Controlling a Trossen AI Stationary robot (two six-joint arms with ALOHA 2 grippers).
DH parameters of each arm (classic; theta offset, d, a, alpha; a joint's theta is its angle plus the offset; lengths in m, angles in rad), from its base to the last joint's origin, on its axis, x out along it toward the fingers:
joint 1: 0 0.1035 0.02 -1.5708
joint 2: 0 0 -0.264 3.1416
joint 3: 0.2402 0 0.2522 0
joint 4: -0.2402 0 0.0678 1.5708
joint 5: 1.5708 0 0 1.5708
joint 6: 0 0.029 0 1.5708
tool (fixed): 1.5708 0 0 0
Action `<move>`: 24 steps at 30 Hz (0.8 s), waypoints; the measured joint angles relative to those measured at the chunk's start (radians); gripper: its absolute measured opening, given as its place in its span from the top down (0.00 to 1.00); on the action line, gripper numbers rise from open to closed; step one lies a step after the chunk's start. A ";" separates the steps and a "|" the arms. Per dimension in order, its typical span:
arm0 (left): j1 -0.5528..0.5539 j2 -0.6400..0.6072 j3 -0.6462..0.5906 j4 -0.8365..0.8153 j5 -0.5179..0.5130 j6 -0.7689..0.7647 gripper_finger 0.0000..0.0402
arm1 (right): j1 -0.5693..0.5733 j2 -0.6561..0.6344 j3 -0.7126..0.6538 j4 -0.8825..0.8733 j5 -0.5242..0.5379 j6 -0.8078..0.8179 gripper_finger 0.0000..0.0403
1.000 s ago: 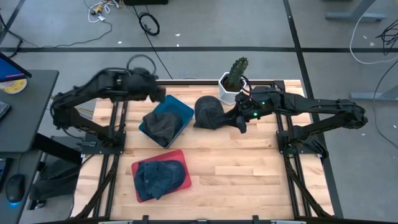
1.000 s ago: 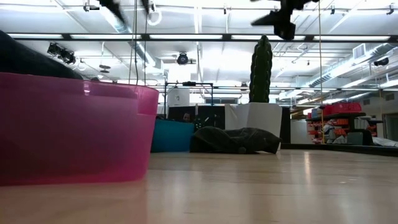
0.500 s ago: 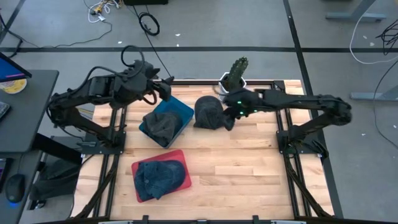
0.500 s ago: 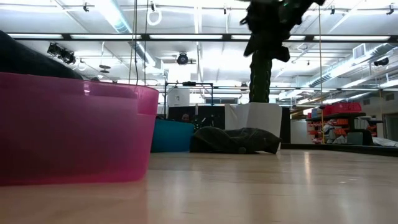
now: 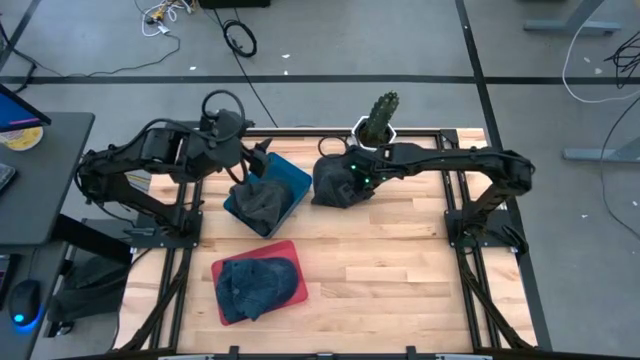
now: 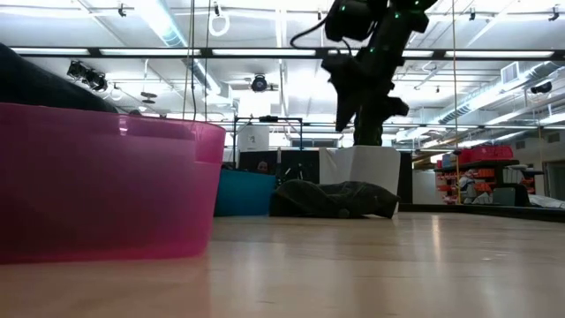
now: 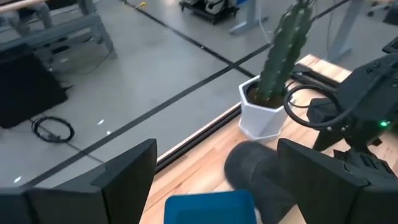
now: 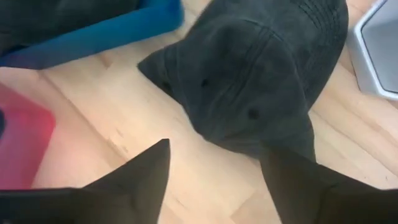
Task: Pick & Place hat
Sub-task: Put the black cap into the blue bin
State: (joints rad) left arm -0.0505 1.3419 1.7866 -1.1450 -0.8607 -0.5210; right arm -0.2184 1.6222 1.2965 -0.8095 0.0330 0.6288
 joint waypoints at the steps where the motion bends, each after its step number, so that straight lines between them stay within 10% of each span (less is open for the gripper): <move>1: 0.000 0.000 0.000 -0.015 -0.001 -0.013 0.16 | -0.004 0.010 -0.001 -0.001 0.001 0.000 0.34; 10: 0.000 0.000 0.000 -0.024 -0.001 -0.018 0.16 | -0.024 0.128 -0.001 0.050 0.085 -0.014 0.15; 24: 0.001 0.000 0.000 -0.036 -0.001 -0.013 0.16 | -0.026 0.296 -0.002 0.052 0.083 -0.011 0.26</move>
State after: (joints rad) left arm -0.0498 1.3418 1.7866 -1.1805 -0.8616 -0.5341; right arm -0.2447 1.9182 1.2949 -0.7577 0.1156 0.6176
